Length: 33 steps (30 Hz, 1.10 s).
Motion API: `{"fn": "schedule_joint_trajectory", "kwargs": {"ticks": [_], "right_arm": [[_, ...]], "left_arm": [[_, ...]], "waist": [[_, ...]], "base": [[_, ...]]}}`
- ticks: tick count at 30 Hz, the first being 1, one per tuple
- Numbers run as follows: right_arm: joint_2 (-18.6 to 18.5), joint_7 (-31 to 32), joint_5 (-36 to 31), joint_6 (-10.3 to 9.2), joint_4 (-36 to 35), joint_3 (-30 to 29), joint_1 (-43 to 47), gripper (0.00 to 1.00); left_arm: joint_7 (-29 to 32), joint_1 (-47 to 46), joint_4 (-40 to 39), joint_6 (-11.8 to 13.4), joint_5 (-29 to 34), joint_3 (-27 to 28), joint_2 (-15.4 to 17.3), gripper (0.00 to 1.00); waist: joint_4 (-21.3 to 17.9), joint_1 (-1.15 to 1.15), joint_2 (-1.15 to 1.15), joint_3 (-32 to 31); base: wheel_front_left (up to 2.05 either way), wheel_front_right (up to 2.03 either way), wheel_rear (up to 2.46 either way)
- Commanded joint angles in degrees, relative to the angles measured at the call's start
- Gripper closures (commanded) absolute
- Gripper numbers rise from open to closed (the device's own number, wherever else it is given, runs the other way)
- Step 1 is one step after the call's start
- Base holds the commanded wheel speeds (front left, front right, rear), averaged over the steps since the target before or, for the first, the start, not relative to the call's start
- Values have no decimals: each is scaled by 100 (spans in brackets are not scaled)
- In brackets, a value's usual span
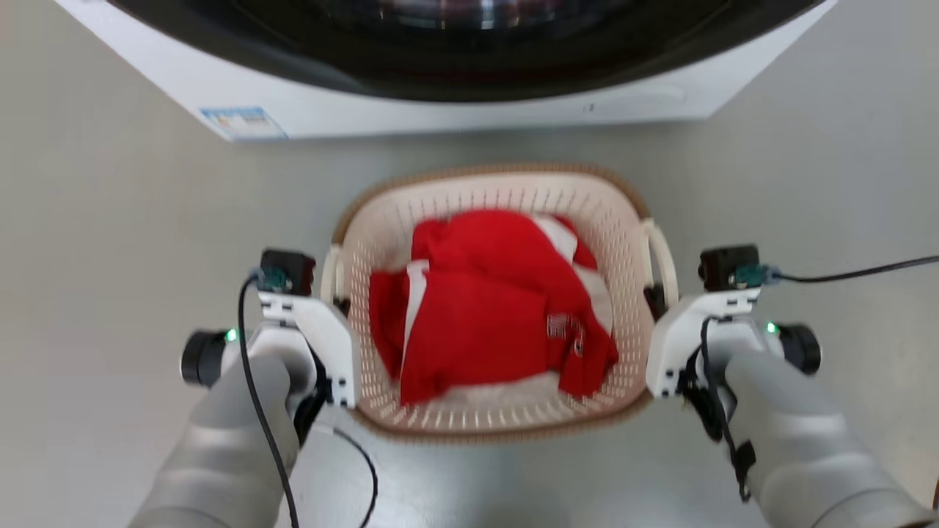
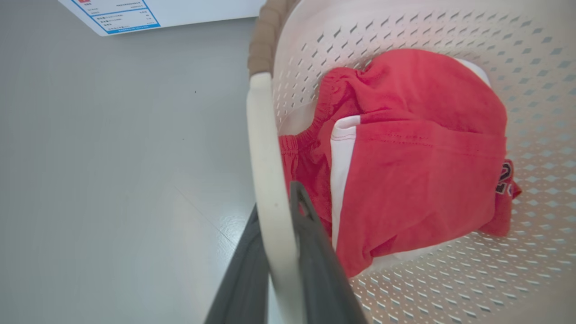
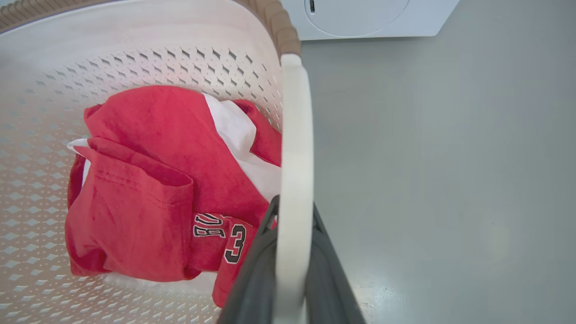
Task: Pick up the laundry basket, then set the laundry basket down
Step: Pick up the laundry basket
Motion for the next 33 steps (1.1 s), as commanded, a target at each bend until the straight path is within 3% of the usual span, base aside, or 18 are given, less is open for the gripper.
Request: {"fn": "schedule_joint_trajectory", "kwargs": {"ticks": [1, 20, 33], "right_arm": [[72, 103, 100, 41, -44, 155, 298, 100], [72, 719, 856, 41, -176, 859, 1272, 100], [72, 938, 1216, 41, -200, 1189, 1518, 100]], "left_arm": [[44, 222, -26, -27, -45, 38, 161, 100], [768, 1367, -68, -41, -398, -393, 92, 100], [1112, 1659, -161, -41, -676, -663, 83, 100]], "waist": [[-22, 0, 0, -605], [-123, 0, 0, -2722], [-75, 0, 0, -3271]], "base": [[0, 0, 0], [0, 0, 0], [0, 0, 0]]}}
